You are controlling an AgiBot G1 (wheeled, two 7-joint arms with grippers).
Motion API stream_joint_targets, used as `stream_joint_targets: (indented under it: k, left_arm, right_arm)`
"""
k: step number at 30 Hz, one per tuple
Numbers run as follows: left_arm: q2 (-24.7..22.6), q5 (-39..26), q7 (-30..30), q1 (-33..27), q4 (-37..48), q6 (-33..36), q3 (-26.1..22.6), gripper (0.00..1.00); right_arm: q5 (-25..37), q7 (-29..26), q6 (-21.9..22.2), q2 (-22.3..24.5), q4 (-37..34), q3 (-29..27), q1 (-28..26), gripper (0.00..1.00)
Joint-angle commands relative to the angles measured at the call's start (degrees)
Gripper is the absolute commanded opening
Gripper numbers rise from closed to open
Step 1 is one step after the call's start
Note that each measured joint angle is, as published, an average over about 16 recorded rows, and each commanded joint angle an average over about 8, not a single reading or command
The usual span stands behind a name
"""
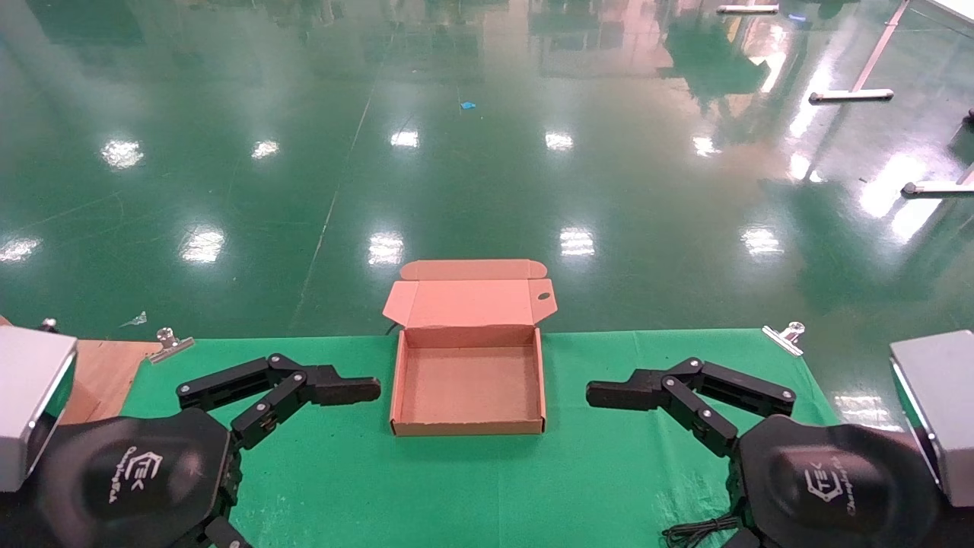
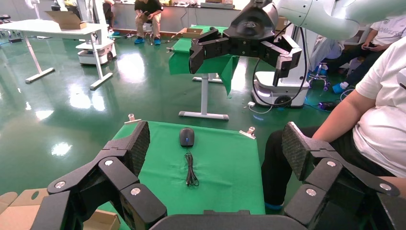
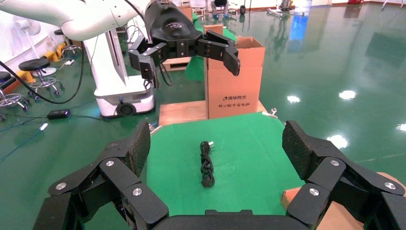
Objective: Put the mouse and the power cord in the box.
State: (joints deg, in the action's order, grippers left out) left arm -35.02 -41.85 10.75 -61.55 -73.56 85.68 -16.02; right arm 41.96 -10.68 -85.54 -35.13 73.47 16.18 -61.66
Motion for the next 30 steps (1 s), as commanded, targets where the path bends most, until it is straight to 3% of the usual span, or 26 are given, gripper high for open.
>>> stream_joint_targets:
  k: [1, 30]
  left_arm:
    - [0.0, 0.0, 0.0, 0.0, 0.0, 0.0, 0.0, 1.0]
    - [0.0, 0.0, 0.0, 0.0, 0.0, 0.0, 0.0, 1.0]
  right_arm:
    - [0.0, 0.0, 0.0, 0.0, 0.0, 0.0, 0.0, 1.0]
    - [0.0, 0.0, 0.0, 0.0, 0.0, 0.0, 0.0, 1.0]
